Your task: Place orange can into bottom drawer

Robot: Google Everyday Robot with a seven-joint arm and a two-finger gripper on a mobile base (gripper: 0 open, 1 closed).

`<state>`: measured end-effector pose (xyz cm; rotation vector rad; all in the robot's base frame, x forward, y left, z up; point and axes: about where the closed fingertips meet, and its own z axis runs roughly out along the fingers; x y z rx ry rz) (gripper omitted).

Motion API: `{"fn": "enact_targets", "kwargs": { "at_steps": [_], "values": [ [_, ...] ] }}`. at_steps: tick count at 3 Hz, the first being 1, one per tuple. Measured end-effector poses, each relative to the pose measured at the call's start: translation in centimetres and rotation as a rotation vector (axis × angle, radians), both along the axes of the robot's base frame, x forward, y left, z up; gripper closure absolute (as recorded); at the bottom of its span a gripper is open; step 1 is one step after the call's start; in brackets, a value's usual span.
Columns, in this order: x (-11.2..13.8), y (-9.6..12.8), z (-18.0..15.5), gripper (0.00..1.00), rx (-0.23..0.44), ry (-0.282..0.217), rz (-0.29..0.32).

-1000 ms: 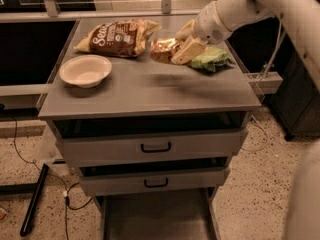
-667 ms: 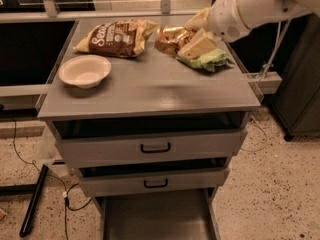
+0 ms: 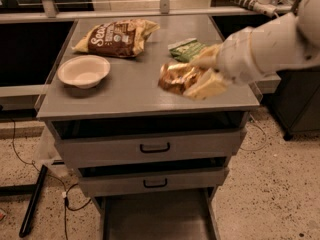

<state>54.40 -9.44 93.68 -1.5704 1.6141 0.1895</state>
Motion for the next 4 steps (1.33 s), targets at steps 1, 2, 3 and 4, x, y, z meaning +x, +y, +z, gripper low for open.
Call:
{"fn": "enact_targets", "kwargs": {
  "at_steps": [1,2,3,4],
  "values": [
    [-5.5,0.1,-3.4,1.0,-0.044,0.036,-0.016],
    [-10.2,0.0,-8.1,1.0,-0.064,0.086,-0.043],
    [-18.1,3.0,-13.3,1.0,-0.055,0.102,-0.052],
    [-18.2,3.0,-13.5,1.0,-0.054,0.103,-0.054]
  ]
}}
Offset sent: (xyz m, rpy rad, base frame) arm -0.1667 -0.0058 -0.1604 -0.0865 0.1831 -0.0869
